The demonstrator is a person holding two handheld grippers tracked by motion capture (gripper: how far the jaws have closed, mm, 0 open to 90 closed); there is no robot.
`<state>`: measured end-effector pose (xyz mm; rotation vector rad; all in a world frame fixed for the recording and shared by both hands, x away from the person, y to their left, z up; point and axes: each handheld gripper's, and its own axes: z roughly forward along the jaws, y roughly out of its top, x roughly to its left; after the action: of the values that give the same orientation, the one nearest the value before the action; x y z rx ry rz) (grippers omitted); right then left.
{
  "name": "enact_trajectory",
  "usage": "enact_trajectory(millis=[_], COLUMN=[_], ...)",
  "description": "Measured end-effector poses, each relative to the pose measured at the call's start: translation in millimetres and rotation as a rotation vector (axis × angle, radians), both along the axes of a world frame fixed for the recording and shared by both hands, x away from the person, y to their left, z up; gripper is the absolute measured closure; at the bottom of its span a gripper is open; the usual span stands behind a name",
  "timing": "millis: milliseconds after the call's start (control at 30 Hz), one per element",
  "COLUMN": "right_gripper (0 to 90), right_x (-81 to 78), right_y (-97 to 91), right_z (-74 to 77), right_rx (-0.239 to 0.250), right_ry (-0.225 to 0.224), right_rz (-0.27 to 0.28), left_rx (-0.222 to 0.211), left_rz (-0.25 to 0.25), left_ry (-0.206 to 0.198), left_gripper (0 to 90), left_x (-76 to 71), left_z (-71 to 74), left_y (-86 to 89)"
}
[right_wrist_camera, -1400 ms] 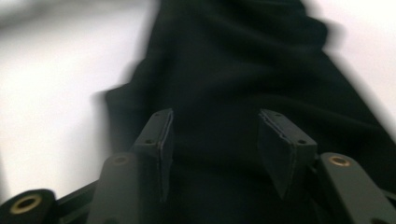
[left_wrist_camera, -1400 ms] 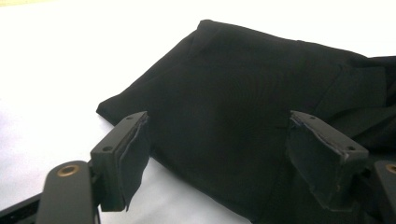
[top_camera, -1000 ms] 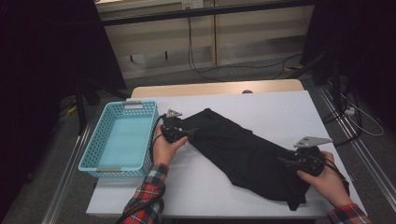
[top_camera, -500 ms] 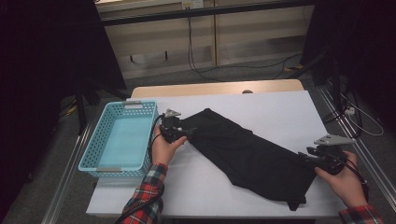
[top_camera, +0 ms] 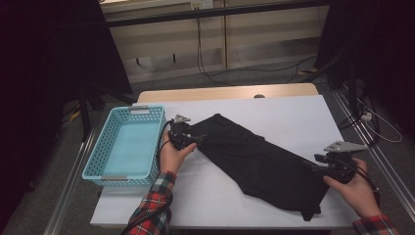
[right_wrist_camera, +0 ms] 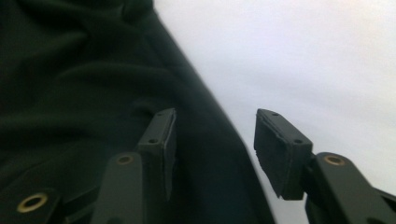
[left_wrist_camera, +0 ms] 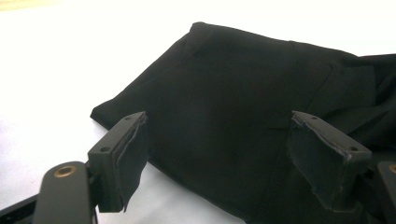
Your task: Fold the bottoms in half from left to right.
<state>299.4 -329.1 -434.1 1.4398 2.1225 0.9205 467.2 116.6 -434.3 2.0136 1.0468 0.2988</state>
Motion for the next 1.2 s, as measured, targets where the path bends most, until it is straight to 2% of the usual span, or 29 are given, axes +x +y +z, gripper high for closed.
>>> enact_trajectory(millis=[33, 100, 133, 167, 200, 267, 300, 467, 600, 700, 767, 867, 933, 1000, 1033, 1067, 1133, 1167, 1200], right_gripper=[48.6, 49.7, 52.5, 57.4, 66.5, 84.2, 87.6, 89.9, 90.0, 90.0, 90.0, 89.6, 87.8, 78.6, 69.5, 64.8, 55.2, 51.8, 51.6], right_x=[1.7, 5.5, 7.3, 8.7, 8.8, 8.2, 8.1, 7.0, 0.1, -3.5, -3.6, -2.2, -1.7, -1.4, -1.3, -1.3, -1.0, -0.8, -1.0], right_y=[2.2, 0.7, -3.2, -7.4, -10.5, -14.7, -15.4, -16.4, -26.8, -37.9, -39.1, -36.6, -36.2, -36.0, -35.6, -34.4, -32.2, -30.6, -29.2], right_z=[-3.2, -8.7, -10.4, -11.8, -13.2, -14.1, -14.3, -11.6, -7.8, -5.5, -5.3, -6.3, -6.8, -7.2, -7.0, -6.4, -5.2, -4.3, -3.3], right_rx=[-0.016, -0.048, -0.033, -0.011, 0.006, 0.056, 0.072, 0.057, 0.028, 0.042, 0.022, 0.026, 0.032, 0.043, 0.039, 0.043, 0.050, 0.048, 0.047], right_ry=[0.007, 0.016, 0.034, 0.056, 0.071, 0.083, 0.092, 0.103, 0.114, 0.103, 0.100, 0.095, 0.094, 0.086, 0.071, 0.068, 0.058, 0.051, 0.045], right_rz=[0.006, -0.025, -0.044, -0.062, -0.071, -0.060, -0.047, -0.027, -0.025, -0.053, -0.063, -0.052, -0.054, -0.041, -0.048, -0.056, -0.048, -0.053, -0.053], left_rx=[-0.002, 0.001, 0.002, 0.001, -0.002, -0.001, -0.001, 0.003, -0.001, 0.012, 0.024, 0.043, 0.056, 0.018, 0.026, 0.039, 0.011, 0.049, 0.064], left_rz=[-0.001, -0.002, 0.001, 0.002, 0.005, 0.008, 0.011, 0.028, 0.053, 0.057, 0.063, 0.078, 0.068, 0.044, 0.035, 0.019, -0.004, -0.029, -0.045], left_ry=[0.001, -0.006, -0.013, -0.012, -0.014, -0.012, -0.013, -0.029, -0.029, -0.027, -0.024, -0.027, -0.044, -0.059, -0.058, -0.055, -0.049, -0.066, -0.078], left_gripper=[21.9, 21.9, 21.9, 21.9, 21.9, 21.8, 21.8, 21.1, 20.2, 19.9, 19.9, 19.9, 21.6, 25.6, 30.8, 33.9, 41.2, 43.6, 46.3], left_x=[-0.2, -0.3, -0.2, -0.1, 0.3, 1.1, 1.4, 3.8, 8.6, 13.1, 17.6, 24.2, 28.1, 31.8, 33.6, 35.6, 39.5, 41.4, 42.7], left_z=[0.3, 0.9, 1.2, 1.2, 0.9, 0.4, 0.0, -0.8, -2.0, -4.5, -6.4, -10.2, -10.9, -10.7, -10.8, -11.2, -13.2, -13.5, -13.9], left_y=[-0.1, -0.1, 0.2, 0.2, 0.1, 0.8, 0.7, 2.7, 5.2, 4.3, 5.4, 7.1, 8.3, 7.9, 7.0, 5.1, 0.0, -2.0, -4.5])
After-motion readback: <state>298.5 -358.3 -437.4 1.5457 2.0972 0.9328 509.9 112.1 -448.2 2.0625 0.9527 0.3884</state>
